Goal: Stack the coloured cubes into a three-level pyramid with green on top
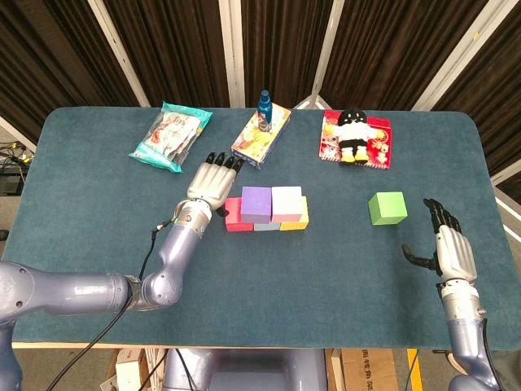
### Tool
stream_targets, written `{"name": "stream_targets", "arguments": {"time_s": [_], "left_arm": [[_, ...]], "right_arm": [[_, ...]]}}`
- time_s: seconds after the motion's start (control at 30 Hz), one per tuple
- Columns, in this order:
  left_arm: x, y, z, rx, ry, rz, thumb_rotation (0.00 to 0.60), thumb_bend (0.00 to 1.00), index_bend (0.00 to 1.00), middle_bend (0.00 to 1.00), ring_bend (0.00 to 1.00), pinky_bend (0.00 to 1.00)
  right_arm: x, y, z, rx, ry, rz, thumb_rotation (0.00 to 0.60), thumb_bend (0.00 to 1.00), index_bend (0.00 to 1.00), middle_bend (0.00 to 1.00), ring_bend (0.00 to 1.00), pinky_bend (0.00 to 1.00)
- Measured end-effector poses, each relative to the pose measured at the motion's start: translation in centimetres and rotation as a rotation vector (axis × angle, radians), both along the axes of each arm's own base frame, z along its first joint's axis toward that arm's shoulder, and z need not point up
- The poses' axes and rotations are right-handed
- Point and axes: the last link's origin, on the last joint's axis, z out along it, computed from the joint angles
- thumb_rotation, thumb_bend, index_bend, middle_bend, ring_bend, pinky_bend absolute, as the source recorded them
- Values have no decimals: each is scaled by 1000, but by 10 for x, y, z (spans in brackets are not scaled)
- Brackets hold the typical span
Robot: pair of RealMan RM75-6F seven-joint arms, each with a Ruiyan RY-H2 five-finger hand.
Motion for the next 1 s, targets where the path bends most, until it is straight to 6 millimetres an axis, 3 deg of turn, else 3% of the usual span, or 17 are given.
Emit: {"name": "stream_targets", "arguments": {"time_s": [0.3, 1.0], "left_arm": [[7, -3, -13, -16, 10, -21, 600, 197, 0, 67, 1, 50], [17, -6, -24, -18, 4, -39, 600, 197, 0, 68, 1, 50]], "right_arm": [[-1, 0, -1, 1, 1, -4, 600, 343, 0, 0, 0, 0], [0, 0, -1, 5, -3, -5, 600, 344, 0, 0, 0, 0]]}}
